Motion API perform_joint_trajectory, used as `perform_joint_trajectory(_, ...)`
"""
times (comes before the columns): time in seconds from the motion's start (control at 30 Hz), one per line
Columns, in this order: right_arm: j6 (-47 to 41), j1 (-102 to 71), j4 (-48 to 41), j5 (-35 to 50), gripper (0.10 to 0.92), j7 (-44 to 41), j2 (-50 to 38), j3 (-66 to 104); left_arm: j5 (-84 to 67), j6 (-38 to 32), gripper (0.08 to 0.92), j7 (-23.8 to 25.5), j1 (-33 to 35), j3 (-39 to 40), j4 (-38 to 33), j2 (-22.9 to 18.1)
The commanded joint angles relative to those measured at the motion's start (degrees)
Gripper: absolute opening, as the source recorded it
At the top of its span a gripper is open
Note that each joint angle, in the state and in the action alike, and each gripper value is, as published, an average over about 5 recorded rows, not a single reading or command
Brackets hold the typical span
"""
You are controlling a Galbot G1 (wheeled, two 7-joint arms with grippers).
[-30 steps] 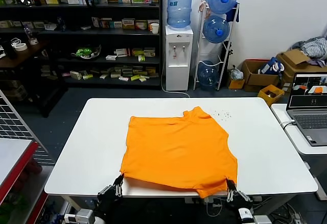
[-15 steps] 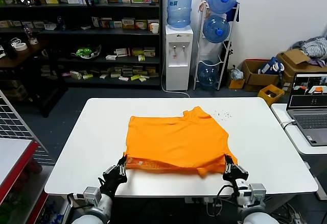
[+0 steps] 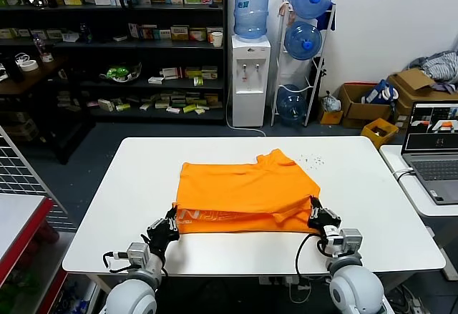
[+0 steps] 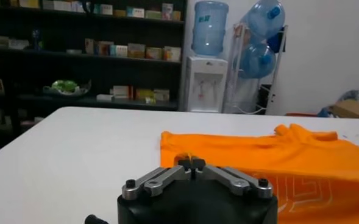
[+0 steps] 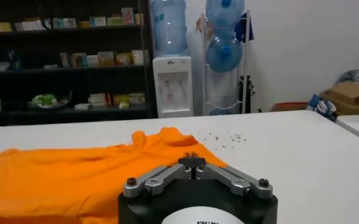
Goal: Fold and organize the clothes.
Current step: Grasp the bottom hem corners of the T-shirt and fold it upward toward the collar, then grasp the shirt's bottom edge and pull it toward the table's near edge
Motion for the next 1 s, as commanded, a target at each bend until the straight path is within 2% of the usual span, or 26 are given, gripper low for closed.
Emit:
perform_joint_trajectory(0.03,-0.3,3.9,-3.4,0.4,0.13,-0.1,-0.3,-0.8,0.3,1.2,0.162,-0.7,-2.3,0.5,2.0,-0.2)
perform_joint_trajectory(0.13,-0.3,4.7,-4.5,-0.2,0.183,-1.1,0.1,-1.0,0.3,1.5,0.244,-0.5,-2.4,0.5,2.4,-0.5)
perform_joint_trajectory(0.3,0.6,3.4,-4.0,-2.1,0.327,-3.5,0.0,-0.5,0.4,1.5,0.383,0.1,-1.0,-0.2,1.5,-0.6)
perform_joint_trajectory(0.53,2.9,-3.0,-2.0,-3.5,0.527,-6.7,-2.6,2.6,0.9,0.6,0.591,1.7,5.5,-1.8,-1.5,-0.3)
perform_joint_trajectory(0.73,1.9,-8.2,-1.4,-2.4,0.691,-8.6,-5.3,5.4,1.2,-0.7,0.759,2.6,9.2,-2.3,-0.2,-1.7)
perform_joint_trajectory(0.87,-0.1,-9.3,-1.9,0.2,0.789,-9.5,-6.1,6.2,0.9,-0.9,0.816,3.6,8.2,-2.3,2.2,-2.7)
perform_joint_trajectory(1.0,-1.9,-8.7,-3.2,3.3,0.82,-9.7,-6.1,6.5,0.2,-1.1,0.822,5.4,4.9,-2.5,6.4,-3.5)
